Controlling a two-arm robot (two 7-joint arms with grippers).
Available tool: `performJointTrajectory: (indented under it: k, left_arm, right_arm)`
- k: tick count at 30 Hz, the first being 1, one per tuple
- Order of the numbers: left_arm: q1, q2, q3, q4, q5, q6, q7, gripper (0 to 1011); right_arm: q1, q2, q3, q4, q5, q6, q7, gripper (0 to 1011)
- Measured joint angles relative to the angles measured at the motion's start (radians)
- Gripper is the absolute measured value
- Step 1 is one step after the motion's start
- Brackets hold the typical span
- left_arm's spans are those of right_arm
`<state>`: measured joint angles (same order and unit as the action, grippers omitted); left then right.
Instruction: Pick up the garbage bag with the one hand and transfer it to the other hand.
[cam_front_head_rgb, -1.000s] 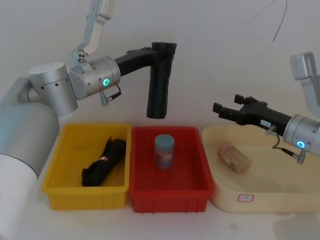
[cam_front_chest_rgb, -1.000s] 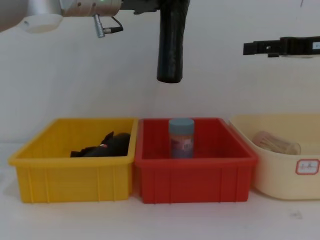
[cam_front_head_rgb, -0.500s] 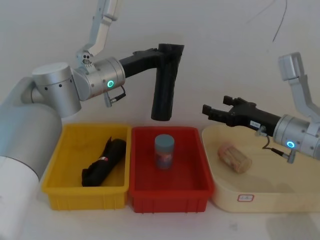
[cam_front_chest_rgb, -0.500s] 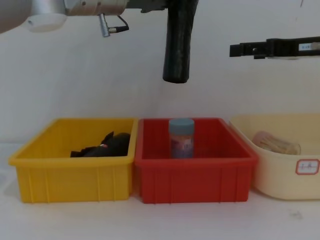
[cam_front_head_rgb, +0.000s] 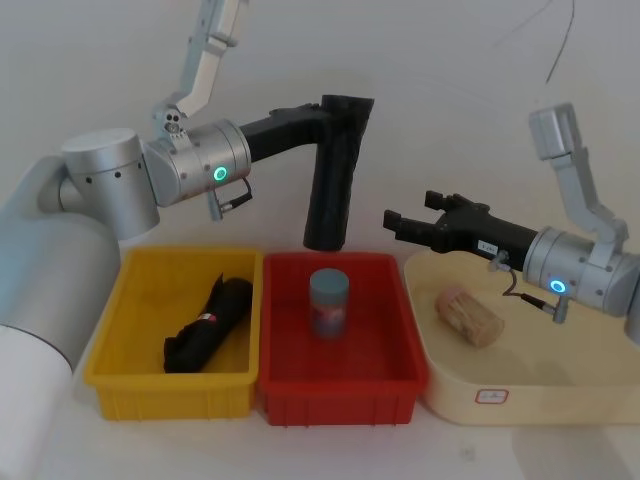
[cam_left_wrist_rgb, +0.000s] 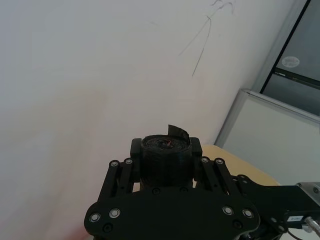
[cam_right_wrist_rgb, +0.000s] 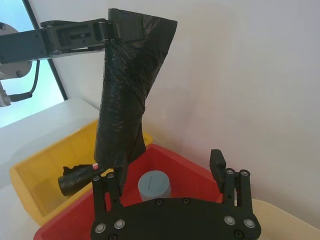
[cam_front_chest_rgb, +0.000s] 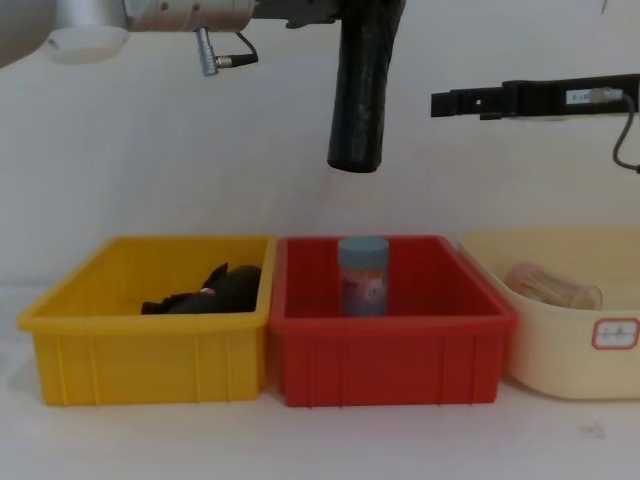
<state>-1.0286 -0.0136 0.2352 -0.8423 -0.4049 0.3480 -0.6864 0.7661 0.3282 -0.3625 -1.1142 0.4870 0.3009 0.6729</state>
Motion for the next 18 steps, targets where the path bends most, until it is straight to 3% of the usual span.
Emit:
performJointTrajectory:
  k: [18]
  left_arm:
    - [0.011,0.008,0.024,-0.023,-0.008,0.014,-0.008,539]
  right_arm:
    - [0.028,-0.014,-0.034,0.026,-0.004,0.000,-0.004,1001]
